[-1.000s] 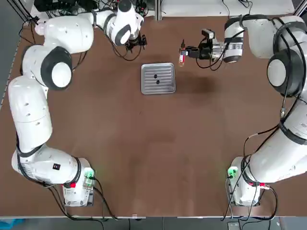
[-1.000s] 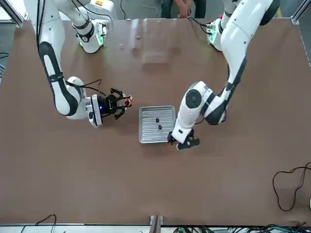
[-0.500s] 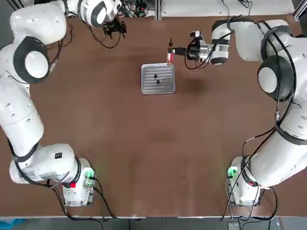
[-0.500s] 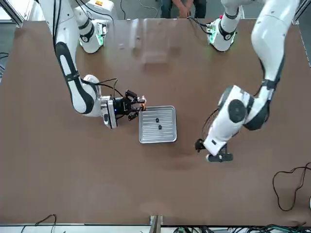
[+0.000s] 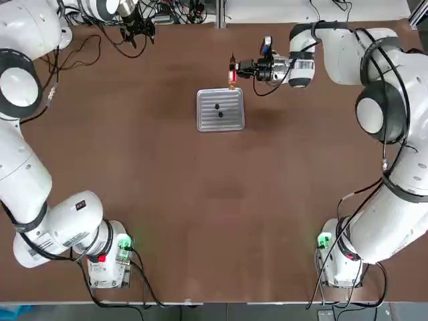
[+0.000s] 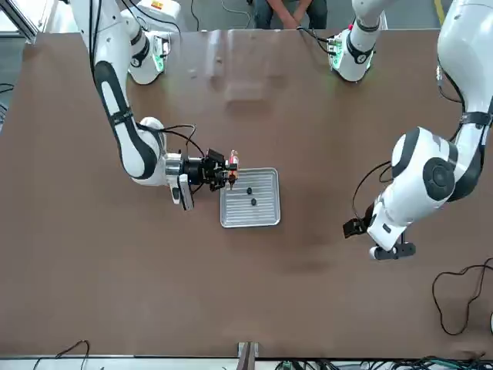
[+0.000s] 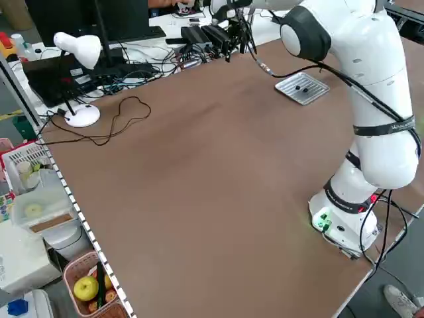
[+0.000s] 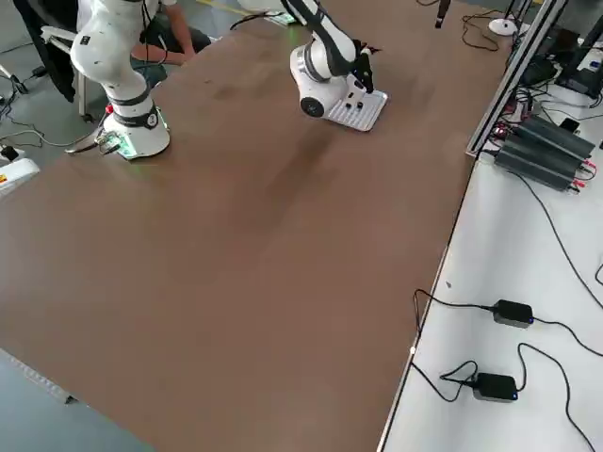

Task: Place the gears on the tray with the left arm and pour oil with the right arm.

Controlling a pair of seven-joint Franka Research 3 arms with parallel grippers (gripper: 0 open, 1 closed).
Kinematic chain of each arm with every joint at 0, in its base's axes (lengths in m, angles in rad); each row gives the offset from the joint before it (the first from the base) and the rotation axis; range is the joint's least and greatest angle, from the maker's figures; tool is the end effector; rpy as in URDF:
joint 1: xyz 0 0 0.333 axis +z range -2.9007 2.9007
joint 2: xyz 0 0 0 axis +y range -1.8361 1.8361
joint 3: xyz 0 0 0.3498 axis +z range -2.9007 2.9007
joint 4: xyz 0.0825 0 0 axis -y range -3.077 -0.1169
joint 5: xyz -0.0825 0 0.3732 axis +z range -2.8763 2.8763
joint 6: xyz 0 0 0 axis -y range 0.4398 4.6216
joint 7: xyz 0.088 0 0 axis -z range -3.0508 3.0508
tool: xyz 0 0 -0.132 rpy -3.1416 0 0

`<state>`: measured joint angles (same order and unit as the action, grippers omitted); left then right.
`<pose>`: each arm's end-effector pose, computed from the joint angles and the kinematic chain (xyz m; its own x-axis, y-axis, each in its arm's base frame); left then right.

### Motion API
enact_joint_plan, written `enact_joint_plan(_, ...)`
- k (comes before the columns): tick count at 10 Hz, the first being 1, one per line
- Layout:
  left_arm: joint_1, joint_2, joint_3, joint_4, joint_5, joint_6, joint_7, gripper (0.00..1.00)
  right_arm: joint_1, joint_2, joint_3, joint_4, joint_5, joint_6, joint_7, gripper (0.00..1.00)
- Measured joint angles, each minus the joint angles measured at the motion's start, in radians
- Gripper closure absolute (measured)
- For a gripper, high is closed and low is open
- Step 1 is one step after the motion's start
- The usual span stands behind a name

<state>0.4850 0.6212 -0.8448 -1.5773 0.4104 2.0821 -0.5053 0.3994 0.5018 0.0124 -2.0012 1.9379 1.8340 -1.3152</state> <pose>0.6868 -0.1213 0.3848 0.9951 0.0810 0.0571 0.0738 -0.9903 0.1181 0.5391 0.3413 0.2767 0.9447 -0.0368 0.3258 0.3257 -0.0095 -0.9454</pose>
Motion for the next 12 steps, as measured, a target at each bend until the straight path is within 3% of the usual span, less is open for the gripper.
enact_joint_plan(3, 0.002, -0.013, 0.016, 0.049, -0.002, -0.075, 0.128, 0.01, 0.0, 0.069, -0.004, 0.017, 0.004, -0.04, 0.175, 0.67)
enact_joint_plan(4, -0.023, -0.02, 0.061, 0.082, -0.033, -0.112, 0.193, 0.01, 0.0, 0.081, -0.004, 0.026, 0.004, -0.061, 0.252, 0.67)
enact_joint_plan(5, -0.081, -0.036, 0.167, 0.115, -0.108, -0.134, 0.298, 0.01, 0.002, 0.093, -0.003, 0.034, 0.004, -0.066, 0.328, 0.67)
enact_joint_plan(7, -0.245, -0.102, 0.467, 0.145, -0.304, -0.142, 0.509, 0.01, 0.007, 0.106, 0.004, 0.046, 0.004, -0.066, 0.456, 0.67)
enact_joint_plan(8, -0.295, -0.138, 0.55, 0.147, -0.347, -0.162, 0.559, 0.01, 0.009, 0.108, 0.005, 0.047, 0.002, -0.066, 0.507, 0.67)
enact_joint_plan(12, -0.323, -0.255, 0.606, 0.155, -0.371, -0.357, 0.566, 0.01, 0.016, 0.113, 0.006, 0.069, -0.097, -0.066, 0.772, 0.67)
